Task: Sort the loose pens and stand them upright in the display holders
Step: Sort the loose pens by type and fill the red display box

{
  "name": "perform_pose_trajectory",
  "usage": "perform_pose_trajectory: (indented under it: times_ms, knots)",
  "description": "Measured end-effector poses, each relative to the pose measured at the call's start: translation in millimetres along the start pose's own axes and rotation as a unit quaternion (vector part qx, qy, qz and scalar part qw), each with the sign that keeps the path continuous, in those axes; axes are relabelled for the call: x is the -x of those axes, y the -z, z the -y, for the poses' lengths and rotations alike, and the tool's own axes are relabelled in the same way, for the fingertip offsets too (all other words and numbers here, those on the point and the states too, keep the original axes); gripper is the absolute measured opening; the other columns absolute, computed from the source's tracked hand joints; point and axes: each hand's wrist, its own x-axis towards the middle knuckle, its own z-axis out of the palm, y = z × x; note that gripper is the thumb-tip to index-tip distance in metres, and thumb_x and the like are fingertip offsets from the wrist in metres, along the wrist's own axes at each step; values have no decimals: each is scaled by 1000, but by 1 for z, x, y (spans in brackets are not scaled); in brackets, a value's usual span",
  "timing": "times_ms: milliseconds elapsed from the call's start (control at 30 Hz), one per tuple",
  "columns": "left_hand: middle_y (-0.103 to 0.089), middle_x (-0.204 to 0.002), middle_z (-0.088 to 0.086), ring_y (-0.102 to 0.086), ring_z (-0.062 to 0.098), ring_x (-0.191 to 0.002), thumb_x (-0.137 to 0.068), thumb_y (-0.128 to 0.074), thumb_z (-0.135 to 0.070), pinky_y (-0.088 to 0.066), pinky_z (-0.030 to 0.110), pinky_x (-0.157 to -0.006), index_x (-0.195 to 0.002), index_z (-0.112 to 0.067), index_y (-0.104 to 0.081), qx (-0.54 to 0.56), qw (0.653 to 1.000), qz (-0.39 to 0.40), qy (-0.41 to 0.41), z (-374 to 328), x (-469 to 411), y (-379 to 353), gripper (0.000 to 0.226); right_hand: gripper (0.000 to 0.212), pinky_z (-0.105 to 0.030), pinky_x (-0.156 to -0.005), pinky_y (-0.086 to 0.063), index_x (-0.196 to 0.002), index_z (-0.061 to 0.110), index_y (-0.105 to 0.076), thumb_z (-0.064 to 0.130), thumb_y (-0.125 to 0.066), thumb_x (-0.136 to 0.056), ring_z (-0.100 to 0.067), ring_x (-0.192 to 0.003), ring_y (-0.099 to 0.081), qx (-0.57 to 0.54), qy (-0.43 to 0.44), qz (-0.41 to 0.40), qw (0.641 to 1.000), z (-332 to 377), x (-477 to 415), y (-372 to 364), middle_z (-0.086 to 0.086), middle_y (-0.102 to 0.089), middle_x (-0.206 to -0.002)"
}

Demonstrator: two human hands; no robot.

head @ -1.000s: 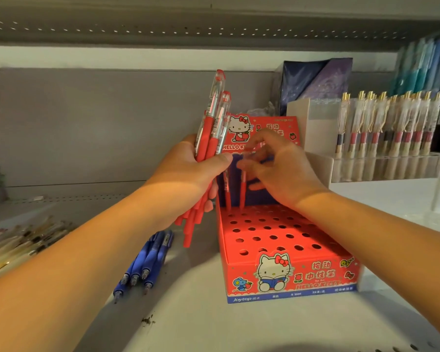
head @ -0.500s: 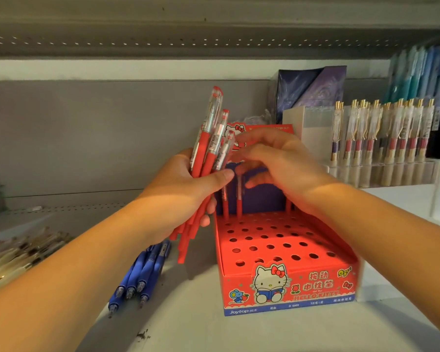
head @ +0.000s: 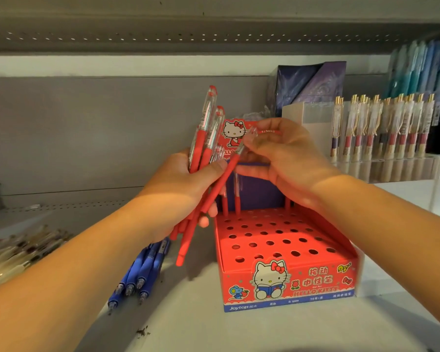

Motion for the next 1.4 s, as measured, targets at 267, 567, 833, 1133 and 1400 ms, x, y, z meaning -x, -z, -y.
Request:
perform_pose_trajectory:
  times_ms: [267,567,833,1133,1400]
  knots:
    - [-60,-53,-6,-43,12,-32,-97,-59,-27,-36,21,-34,-86,-18,-55,-56,995,-88,-2,1,-2,1,15,27,-44,-62,-62,-100,24,-52,0,-63,-92,-15,-76,-71,218,95,-87,967,-3,-14,21,1,-61,-88]
    - [-61,-57,-7,-43,11,-36,-97,-61,-28,-37,22,-36,-90,-18,-53,-43,997,-57,-8,-2,2,-2,14,50,-41,-56,-62,-83,48,-52,0,-64,-90,-18,-77,-69,331,116,-31,936,-18,-16,29,6,-58,-85]
    - [-56,-48,0,-46,18,-34,-92,-60,-46,-39,27,-40,-80,-28,-54,-71,996,-55,2,3,0,-1,22,42,-36,-59,-62,-89,37,-57,-4,-64,-87,-20,-73,-72,378,50,32,924,-25,-17,35,0,-68,-85]
    - [-58,-60,7,-48,26,-46,-80,-64,-51,-42,35,-47,-72,-30,-56,-26,1000,-8,-12,0,2,-4,24,23,-29,-69,-58,-82,30,-60,7,-65,-86,-17,-75,-68,467,41,0,883,-27,-16,35,-1,-70,-79]
    - [-53,-45,-5,-44,12,-33,-97,-62,-25,-38,22,-36,-86,-14,-53,-21,999,36,-29,-8,10,-10,17,15,-30,-53,-49,-73,21,-71,14,-65,-85,-16,-62,-65,185,33,111,976,-6,5,-1,-3,-69,-68]
